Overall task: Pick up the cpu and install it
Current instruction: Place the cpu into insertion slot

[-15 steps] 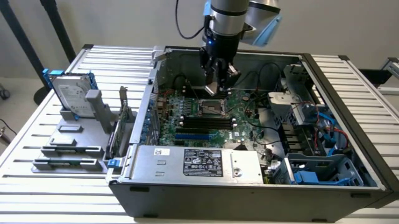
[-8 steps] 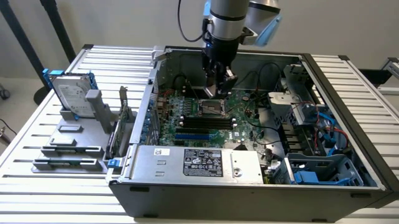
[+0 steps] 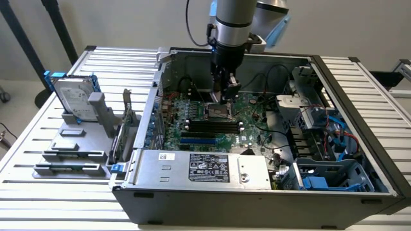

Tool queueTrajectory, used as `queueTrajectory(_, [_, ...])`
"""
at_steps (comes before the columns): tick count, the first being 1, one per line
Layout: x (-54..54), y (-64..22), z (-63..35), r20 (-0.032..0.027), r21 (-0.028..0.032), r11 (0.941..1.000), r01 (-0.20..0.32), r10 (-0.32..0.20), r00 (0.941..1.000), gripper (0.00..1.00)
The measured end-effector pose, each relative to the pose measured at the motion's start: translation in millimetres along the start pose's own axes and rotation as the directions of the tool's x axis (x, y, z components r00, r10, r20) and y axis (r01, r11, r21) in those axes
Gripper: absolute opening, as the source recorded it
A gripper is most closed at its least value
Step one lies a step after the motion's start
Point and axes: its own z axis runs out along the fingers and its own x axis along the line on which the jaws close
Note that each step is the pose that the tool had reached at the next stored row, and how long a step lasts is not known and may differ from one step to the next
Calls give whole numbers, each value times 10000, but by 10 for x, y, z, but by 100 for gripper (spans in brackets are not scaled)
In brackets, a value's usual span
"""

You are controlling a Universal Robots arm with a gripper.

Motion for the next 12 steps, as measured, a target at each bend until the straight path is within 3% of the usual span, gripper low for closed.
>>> queueTrajectory(5, [-3,1,71,-10,-35,9958,-914,914,9958,55])
queueTrajectory(12, [-5,0,130,-29,-71,9792,-2029,2028,9792,55])
